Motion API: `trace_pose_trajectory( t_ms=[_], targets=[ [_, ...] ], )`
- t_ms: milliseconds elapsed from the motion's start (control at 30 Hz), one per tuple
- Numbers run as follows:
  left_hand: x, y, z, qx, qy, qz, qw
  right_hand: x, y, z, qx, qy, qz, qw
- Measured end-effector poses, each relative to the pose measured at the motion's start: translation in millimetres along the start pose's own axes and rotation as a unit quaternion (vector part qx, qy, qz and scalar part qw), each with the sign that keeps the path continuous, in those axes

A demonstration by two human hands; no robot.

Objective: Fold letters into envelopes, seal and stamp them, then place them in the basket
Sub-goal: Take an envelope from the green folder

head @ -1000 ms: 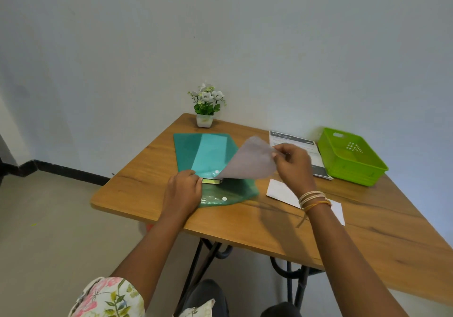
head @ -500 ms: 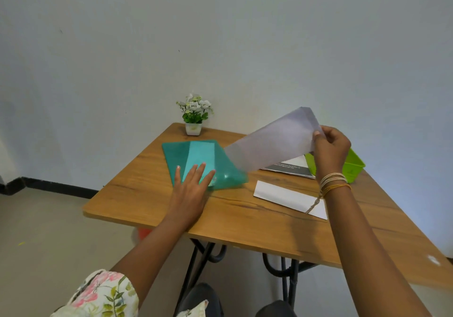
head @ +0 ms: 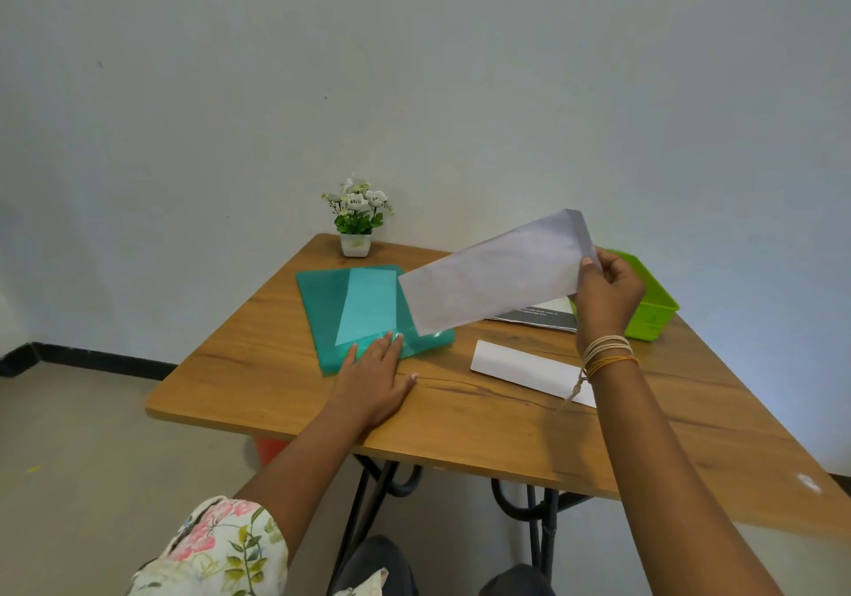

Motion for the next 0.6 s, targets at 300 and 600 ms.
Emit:
trace_pose_trajectory(
  t_ms=[300, 600],
  targets=[
    [-16, 1, 23, -0.036, -0.043, -0.076, 0.996, 7, -1, -8, -0.006, -0.022, 0.004, 1.000],
    [-32, 1, -2, -0.056, 0.225, -0.181, 0.956, 24, 47, -1, -0.100, -0.027, 0.183, 0.978]
  ],
)
Point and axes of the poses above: each hand's wrist, its own y-axis away from the middle knuckle, its own x-axis out of the palm, z = x × y, the point moved 5 cm from there along -y, towards the middle knuckle, and after that the axes turned 2 degrees about z, right-handed, at the moved point
